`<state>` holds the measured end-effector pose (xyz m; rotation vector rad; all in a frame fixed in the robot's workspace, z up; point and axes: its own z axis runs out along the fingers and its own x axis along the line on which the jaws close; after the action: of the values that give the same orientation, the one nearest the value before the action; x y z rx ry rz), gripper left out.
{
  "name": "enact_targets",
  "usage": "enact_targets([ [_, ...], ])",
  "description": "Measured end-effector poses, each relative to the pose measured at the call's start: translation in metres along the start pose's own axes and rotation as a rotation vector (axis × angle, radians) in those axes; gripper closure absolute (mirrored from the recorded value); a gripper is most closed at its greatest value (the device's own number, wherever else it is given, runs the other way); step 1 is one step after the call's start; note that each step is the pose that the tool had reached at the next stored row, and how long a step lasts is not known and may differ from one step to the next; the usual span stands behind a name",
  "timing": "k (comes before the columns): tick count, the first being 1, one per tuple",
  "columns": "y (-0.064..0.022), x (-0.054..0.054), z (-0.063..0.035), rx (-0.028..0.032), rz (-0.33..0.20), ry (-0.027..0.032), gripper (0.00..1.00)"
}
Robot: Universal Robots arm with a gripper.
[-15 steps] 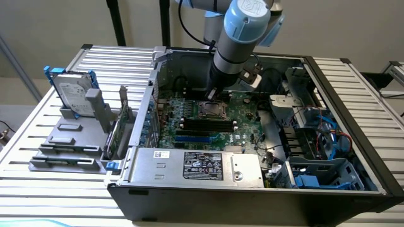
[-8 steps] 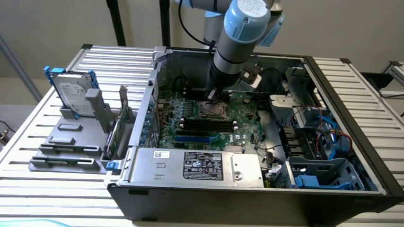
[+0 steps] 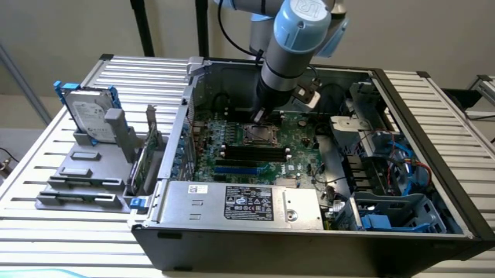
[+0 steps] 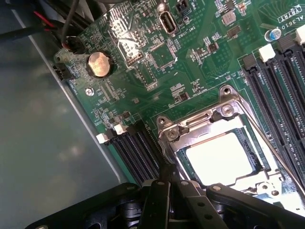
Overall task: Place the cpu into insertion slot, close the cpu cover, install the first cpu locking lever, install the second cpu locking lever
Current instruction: 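Install the first cpu locking lever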
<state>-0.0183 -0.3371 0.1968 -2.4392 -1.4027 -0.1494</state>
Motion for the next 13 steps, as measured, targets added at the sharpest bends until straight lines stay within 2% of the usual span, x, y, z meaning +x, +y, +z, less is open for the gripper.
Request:
enact_targets([
  [13,-0.0063,-0.0002,0.0002,0.0001,0.0,0.0004,0.89],
])
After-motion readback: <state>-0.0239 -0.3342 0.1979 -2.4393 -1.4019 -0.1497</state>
